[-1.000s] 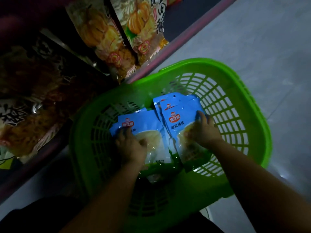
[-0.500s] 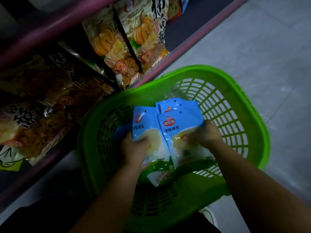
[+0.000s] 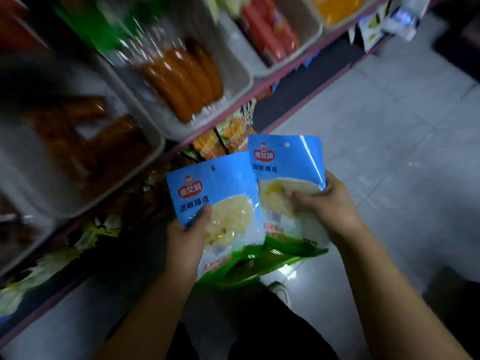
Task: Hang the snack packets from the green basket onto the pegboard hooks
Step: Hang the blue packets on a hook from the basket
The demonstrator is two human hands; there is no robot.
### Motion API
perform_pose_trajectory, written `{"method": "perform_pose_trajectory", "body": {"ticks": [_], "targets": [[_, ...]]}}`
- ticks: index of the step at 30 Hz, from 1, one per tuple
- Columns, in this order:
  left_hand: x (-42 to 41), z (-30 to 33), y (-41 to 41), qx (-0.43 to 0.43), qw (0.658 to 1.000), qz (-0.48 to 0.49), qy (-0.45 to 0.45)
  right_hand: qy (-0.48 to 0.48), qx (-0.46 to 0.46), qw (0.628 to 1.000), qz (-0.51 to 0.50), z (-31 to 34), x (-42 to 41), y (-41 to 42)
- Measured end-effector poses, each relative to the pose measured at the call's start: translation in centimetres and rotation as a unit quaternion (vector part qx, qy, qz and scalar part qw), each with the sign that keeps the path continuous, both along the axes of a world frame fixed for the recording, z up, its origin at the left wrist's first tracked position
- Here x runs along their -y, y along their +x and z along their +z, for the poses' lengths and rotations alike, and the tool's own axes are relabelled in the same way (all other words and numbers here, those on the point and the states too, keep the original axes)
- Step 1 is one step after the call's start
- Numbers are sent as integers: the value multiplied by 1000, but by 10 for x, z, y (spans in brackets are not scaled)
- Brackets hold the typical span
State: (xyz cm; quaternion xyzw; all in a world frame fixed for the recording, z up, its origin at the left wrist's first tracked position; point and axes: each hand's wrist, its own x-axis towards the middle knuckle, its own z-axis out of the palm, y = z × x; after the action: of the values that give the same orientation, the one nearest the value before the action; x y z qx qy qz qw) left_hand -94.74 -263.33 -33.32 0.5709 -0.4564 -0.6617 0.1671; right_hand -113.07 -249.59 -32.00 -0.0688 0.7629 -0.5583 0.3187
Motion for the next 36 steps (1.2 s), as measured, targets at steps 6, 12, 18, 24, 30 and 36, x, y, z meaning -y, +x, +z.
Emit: {"method": "perform_pose_trajectory", "body": {"ticks": [6, 12, 18, 24, 30, 36], "targets": [[18, 236, 36, -76, 990, 92, -79, -53, -10, 999, -3, 229, 5, 20], [51, 410, 99, -121, 949, 179, -228, -125, -44, 987, 87, 388, 54, 61], [95, 501, 216, -87, 863, 293, -403, -222, -117, 928, 274, 502, 140, 131], [126, 580, 313, -151, 826, 313, -445, -281, -126, 853, 422, 569, 216, 258], [151, 636, 394, -201, 847, 214, -442, -363, -129, 822, 420, 606, 268, 361], [184, 669, 425, -244, 859, 137, -429, -381, -145, 807, 428, 628, 290, 414]]}}
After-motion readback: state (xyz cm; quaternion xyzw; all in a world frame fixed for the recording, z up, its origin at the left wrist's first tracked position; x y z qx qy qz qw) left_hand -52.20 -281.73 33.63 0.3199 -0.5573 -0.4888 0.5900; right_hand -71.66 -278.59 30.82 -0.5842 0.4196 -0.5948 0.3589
